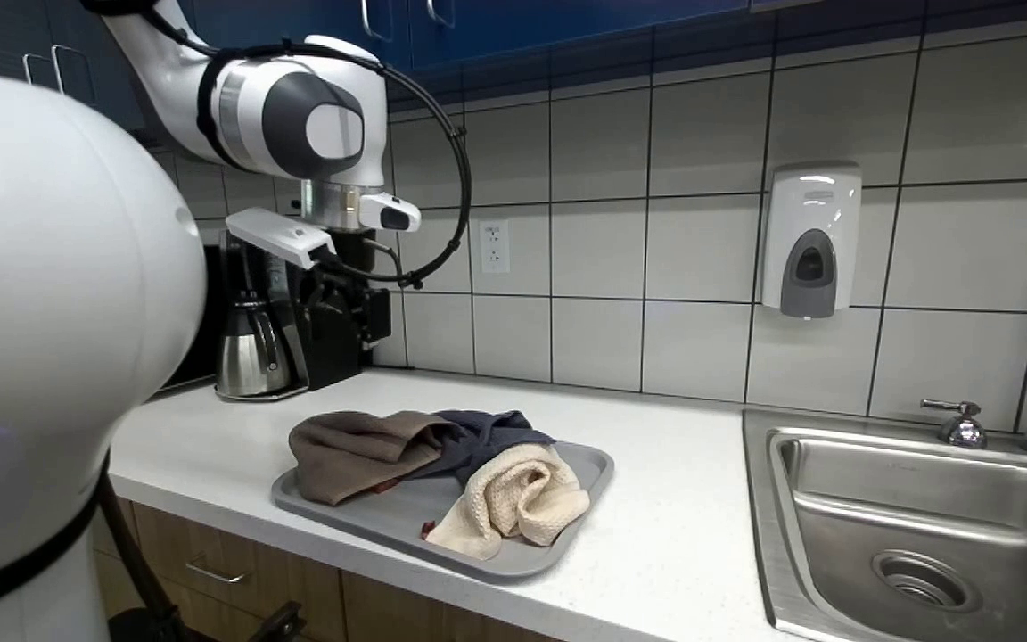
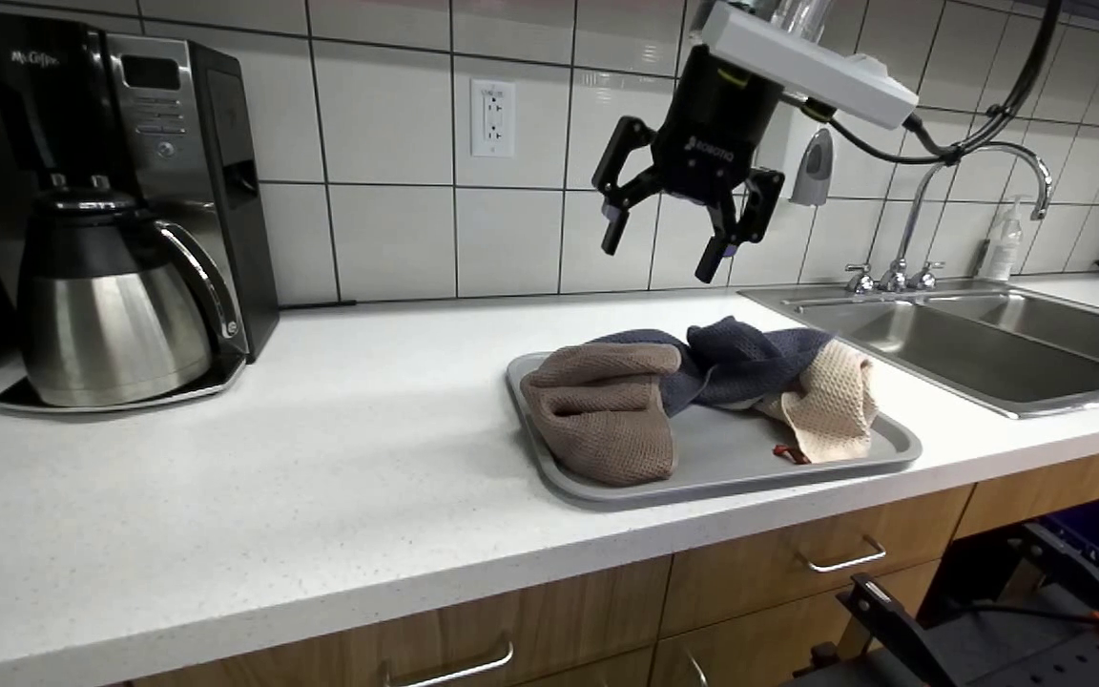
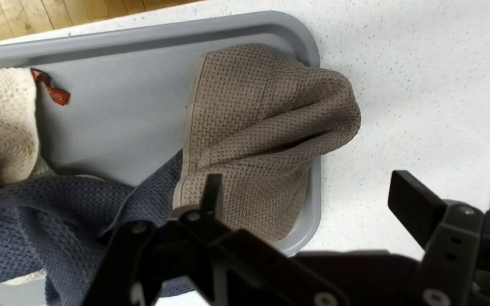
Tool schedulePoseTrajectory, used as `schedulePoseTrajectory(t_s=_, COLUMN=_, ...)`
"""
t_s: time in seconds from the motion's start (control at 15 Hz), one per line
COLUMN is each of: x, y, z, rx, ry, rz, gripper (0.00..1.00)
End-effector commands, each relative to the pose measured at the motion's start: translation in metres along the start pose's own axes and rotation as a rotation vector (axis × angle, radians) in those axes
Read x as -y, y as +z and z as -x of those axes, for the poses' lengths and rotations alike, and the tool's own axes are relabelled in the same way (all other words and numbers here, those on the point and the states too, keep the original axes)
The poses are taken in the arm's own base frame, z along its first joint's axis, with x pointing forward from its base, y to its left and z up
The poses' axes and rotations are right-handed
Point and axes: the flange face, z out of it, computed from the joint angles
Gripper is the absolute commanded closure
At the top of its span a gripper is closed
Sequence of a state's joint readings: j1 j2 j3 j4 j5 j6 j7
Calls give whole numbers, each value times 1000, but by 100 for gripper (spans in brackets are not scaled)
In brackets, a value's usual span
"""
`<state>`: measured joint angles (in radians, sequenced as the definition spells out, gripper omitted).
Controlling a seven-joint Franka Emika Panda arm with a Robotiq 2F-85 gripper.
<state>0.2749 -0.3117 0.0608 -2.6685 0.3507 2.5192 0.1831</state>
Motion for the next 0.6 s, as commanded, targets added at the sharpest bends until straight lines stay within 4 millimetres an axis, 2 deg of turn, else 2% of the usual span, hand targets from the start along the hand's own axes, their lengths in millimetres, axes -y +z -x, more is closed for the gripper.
schedulePoseTrajectory(t_s=0.0, x=-18, y=-23, z=12, rx=55, ry=-56, rz=-83, gripper=0)
schedulePoseTrajectory(t_s=0.27, x=-29, y=-30, z=13, rx=110, ry=-43, rz=-77, gripper=0)
schedulePoseTrajectory(t_s=0.33, x=-22, y=-22, z=7, rx=89, ry=-34, rz=-66, gripper=0)
schedulePoseTrajectory(t_s=0.53, x=-24, y=-23, z=8, rx=103, ry=-28, rz=-66, gripper=0)
